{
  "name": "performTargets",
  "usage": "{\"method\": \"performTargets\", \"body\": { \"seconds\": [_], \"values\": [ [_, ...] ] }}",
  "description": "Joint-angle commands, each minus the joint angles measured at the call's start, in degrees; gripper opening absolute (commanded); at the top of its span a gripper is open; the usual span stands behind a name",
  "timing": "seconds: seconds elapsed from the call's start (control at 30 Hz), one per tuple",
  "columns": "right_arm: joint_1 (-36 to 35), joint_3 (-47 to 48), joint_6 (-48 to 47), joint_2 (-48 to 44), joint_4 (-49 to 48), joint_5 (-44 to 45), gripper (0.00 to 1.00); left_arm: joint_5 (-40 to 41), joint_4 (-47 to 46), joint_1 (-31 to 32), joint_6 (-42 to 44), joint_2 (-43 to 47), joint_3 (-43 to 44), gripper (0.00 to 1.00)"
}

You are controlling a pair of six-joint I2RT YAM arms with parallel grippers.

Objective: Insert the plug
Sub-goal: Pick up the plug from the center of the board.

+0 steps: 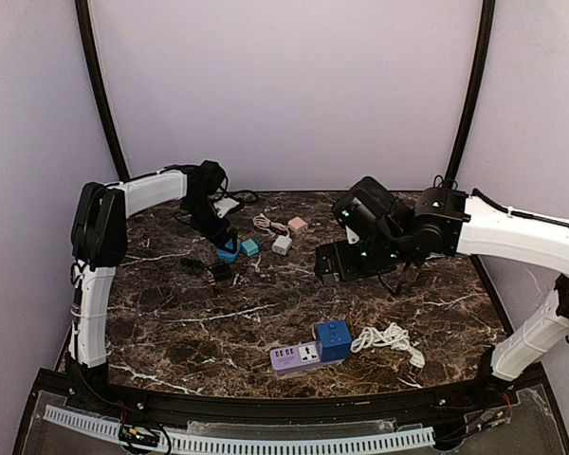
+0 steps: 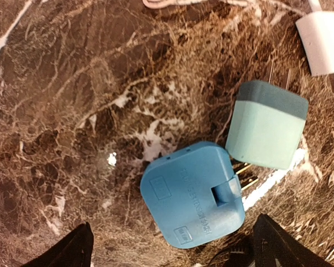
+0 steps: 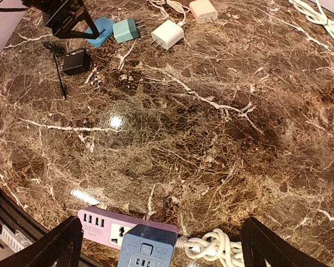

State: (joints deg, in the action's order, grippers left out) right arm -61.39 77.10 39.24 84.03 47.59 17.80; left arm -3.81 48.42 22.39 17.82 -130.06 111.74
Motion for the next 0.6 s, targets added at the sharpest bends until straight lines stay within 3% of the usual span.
{"method": "performTargets", "body": {
  "seconds": [0.0,0.57],
  "values": [
    [0.4,0.6,-0.4,0.5,0.0,0.1,0.99,0.1,2.0,-0.2,1.8,2.9,-3.1,0.94],
    [0.4,0.4,0.0,0.8,0.0,0.0,0.99,3.0,-6.1,0.0,-4.3,2.3,-9.1,0.91]
  ]
}}
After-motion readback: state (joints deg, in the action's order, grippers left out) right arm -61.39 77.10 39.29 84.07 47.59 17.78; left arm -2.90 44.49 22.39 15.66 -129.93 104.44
